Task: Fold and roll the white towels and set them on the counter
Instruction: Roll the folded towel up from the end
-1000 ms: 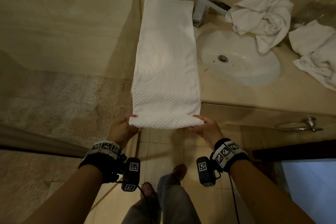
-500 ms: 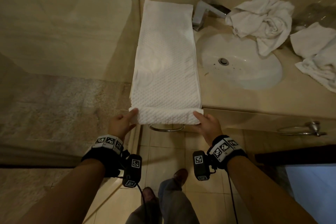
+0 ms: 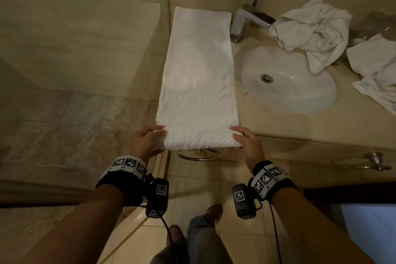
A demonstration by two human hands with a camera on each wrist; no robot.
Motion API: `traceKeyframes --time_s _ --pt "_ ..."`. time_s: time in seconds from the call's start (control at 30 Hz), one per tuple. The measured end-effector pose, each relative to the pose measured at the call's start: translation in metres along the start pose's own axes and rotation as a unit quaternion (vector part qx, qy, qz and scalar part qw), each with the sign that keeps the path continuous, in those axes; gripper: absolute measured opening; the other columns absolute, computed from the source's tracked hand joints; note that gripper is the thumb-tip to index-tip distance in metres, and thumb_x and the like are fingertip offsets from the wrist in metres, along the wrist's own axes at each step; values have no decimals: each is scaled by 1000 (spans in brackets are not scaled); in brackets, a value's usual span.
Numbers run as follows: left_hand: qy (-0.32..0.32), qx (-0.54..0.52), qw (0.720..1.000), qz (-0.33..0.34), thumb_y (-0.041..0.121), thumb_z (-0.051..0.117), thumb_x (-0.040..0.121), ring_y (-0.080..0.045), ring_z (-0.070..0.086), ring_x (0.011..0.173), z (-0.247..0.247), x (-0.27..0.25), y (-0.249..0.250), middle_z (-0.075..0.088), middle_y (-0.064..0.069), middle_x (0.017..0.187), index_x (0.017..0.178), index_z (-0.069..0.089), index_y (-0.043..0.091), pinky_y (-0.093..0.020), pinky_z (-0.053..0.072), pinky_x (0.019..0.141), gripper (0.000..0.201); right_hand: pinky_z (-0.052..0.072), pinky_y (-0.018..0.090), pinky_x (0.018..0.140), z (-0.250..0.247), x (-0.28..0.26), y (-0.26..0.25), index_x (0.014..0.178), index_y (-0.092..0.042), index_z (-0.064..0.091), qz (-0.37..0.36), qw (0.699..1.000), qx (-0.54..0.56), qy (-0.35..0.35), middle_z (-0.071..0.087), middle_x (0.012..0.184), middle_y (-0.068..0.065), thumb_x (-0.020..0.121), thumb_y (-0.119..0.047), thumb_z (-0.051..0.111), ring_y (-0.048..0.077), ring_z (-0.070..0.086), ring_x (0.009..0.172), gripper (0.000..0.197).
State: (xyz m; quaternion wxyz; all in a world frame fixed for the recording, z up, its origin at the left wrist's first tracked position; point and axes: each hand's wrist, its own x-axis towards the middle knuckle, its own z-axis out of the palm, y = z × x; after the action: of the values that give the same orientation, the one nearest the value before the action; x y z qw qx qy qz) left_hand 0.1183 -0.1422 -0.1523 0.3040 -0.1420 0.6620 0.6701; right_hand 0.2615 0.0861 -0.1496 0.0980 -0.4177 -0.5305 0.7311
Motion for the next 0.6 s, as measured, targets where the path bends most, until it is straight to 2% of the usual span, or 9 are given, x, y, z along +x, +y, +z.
traceKeyframes --time_s 0.03,0.1,0.17,0.2,0.27,0.37,0.43,0.5,0.6 --pt "-15 -2 1000 -4 -7 52 79 -23 61 92 -1 1 0 61 -5 113 97 67 15 -29 54 57 32 60 33 61 -2 1 -1 107 -5 63 13 1000 16 -10 53 119 9 86 16 48 32 56 104 33" --pt "-31 -1 999 4 -16 39 77 -26 59 98 -3 1 -1 55 -7 123 99 66 16 -35 55 66 47 59 42 76 -4 2 -2 109 -5 62 28 999 -2 -22 53 117 8 73 29 44 36 52 111 53" --pt "-35 -5 999 21 -19 40 81 -28 59 103 -3 1 -3 56 -11 124 100 65 15 -32 57 64 47 52 51 92 -6 3 -3 116 -3 61 23 999 -34 -18 56 116 11 71 31 49 38 53 115 57" --pt "-38 -14 999 25 -20 43 80 -28 58 104 -2 -1 -2 57 -11 123 101 64 14 -29 58 61 45 50 51 94 -5 3 -5 119 -1 59 21 999 -36 -20 58 115 14 75 28 53 37 56 112 53" --pt "-47 -33 998 19 -20 47 79 -25 60 96 -2 -3 -1 60 -11 115 106 63 12 -24 57 59 44 53 44 89 -5 3 -10 117 -1 59 20 999 -29 -26 63 108 15 85 16 57 29 63 96 37" --pt "-47 -19 999 9 -13 58 80 -21 63 82 -5 -5 5 65 -11 103 113 63 14 -25 55 62 42 53 34 69 -10 8 -16 104 -14 67 0 993 -115 -8 67 95 6 90 -9 64 16 60 75 15" --pt "-41 10 999 2 -1 65 82 -23 65 81 -6 -5 8 68 -12 102 115 62 14 -25 55 58 37 46 25 59 -15 15 -19 106 -15 71 -30 979 -202 3 66 79 -3 89 -21 67 8 54 62 19" --pt "-15 36 999 -11 12 71 82 -23 65 77 -4 -1 11 69 -14 102 117 61 10 -25 55 53 36 44 20 61 -16 20 -22 111 -13 71 -48 970 -239 8 66 77 -8 87 -30 69 6 59 66 29" --pt "38 118 992 -23 30 77 78 -25 66 72 9 3 32 69 -14 93 108 62 6 -28 56 51 42 49 26 78 -10 27 -34 113 -14 71 -56 960 -275 13 72 97 -1 85 -44 66 17 67 92 41"
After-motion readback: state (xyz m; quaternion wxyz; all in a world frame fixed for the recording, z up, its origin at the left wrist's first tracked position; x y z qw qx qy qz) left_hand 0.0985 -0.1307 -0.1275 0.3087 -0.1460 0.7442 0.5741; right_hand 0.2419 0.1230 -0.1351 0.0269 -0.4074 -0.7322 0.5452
